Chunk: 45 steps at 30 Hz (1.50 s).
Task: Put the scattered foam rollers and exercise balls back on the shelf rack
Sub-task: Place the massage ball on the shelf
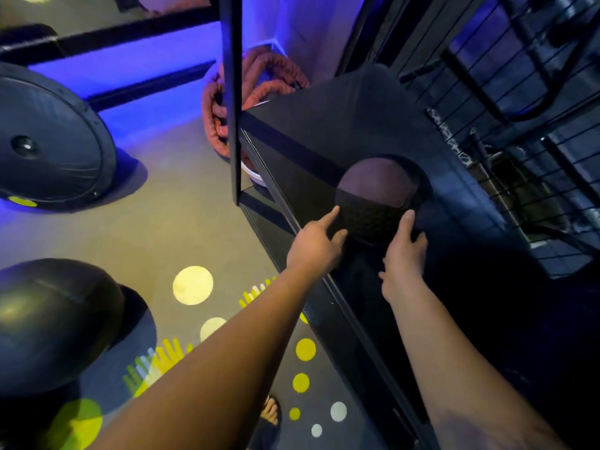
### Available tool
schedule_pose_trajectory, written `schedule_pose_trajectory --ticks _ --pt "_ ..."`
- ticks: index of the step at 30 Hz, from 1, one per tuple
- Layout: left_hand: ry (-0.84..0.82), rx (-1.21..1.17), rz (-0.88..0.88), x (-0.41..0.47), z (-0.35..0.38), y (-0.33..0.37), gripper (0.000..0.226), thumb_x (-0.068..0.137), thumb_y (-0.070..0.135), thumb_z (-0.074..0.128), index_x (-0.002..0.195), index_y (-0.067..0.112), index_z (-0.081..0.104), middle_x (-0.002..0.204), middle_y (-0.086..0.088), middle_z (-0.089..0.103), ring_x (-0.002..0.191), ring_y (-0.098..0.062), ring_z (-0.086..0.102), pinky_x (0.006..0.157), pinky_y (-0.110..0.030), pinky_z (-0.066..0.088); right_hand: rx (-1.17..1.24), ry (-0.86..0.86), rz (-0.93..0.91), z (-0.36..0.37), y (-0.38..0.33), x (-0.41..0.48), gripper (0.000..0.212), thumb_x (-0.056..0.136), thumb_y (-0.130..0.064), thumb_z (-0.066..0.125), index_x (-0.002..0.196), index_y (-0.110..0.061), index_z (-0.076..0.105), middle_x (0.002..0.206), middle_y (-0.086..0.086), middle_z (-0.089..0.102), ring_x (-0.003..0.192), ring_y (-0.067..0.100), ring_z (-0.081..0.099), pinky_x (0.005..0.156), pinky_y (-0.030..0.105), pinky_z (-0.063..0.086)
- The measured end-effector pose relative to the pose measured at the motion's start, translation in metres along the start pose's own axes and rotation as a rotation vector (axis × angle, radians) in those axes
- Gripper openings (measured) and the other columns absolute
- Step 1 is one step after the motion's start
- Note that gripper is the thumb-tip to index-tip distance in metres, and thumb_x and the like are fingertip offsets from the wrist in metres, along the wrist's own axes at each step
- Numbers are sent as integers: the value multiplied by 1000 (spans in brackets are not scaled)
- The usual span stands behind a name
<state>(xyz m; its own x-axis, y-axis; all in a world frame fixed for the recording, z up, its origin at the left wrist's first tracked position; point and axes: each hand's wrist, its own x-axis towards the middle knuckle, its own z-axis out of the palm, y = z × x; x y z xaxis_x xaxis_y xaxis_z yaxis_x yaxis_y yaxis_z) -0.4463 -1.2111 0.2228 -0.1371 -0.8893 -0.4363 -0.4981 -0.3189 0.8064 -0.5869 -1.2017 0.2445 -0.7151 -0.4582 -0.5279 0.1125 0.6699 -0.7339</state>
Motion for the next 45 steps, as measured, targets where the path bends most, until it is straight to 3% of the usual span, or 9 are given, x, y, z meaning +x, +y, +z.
schedule_pose_trajectory --ticks 5,10,15,18,22,26,32,40,45 --pt "-23 -59 -11 -8 -18 -7 56 105 38 52 158 37 34 149 -11 56 136 -30 53 115 -39 40 -59 48 -54 -5 -12 7 105 75 -86 51 159 -34 18 164 8 26 146 37 34 117 58 32" --pt "6 -264 54 -11 -33 3 55 107 40 49 159 35 32 152 -6 54 141 -21 49 117 -34 39 -484 -90 -568 -5 3 -14 83 96 -58 55 161 -38 8 170 5 4 155 27 16 123 46 19" --pt "102 -628 -148 10 -40 18 63 93 74 42 129 24 53 132 -2 62 128 -22 57 115 -49 41 -293 131 -865 7 35 -48 43 100 -44 53 130 -14 63 136 16 53 124 29 55 106 41 45" --pt "148 -876 -391 18 -48 13 74 79 85 52 121 26 37 120 -1 58 118 -28 60 106 -52 48 113 255 -461 10 5 -20 59 91 -62 56 108 -7 66 111 12 65 98 24 63 90 34 51" --pt "-19 -808 -341 12 -44 1 79 81 76 66 144 33 45 138 5 60 117 -17 62 103 -42 52 240 -219 93 23 -6 -12 88 53 -88 70 116 -26 68 123 3 70 106 27 69 95 51 56" --pt "23 -821 -344 -31 -70 -20 49 84 64 70 124 35 64 117 9 72 109 -15 68 83 -34 56 311 -141 54 24 24 -75 80 54 -76 72 115 -24 66 117 3 71 102 25 70 93 48 58" --pt "89 -739 -229 -168 -201 6 38 88 51 72 118 27 70 116 4 75 108 -10 69 90 -33 55 427 -122 125 15 8 -264 96 51 -82 77 124 -22 64 122 0 69 109 24 67 97 49 56" --pt "188 -750 211 -314 -415 169 51 88 59 68 127 26 66 123 9 73 117 -9 67 102 -37 52 562 -243 -290 0 -190 -474 60 73 -67 70 111 -21 71 104 -10 77 102 12 71 94 38 55" --pt "33 -840 286 -341 -457 269 46 93 57 64 120 20 71 116 -2 77 107 -18 74 95 -38 57 605 -200 -340 -50 -299 -524 78 55 -73 67 110 -17 72 105 -4 77 100 18 72 95 44 58"
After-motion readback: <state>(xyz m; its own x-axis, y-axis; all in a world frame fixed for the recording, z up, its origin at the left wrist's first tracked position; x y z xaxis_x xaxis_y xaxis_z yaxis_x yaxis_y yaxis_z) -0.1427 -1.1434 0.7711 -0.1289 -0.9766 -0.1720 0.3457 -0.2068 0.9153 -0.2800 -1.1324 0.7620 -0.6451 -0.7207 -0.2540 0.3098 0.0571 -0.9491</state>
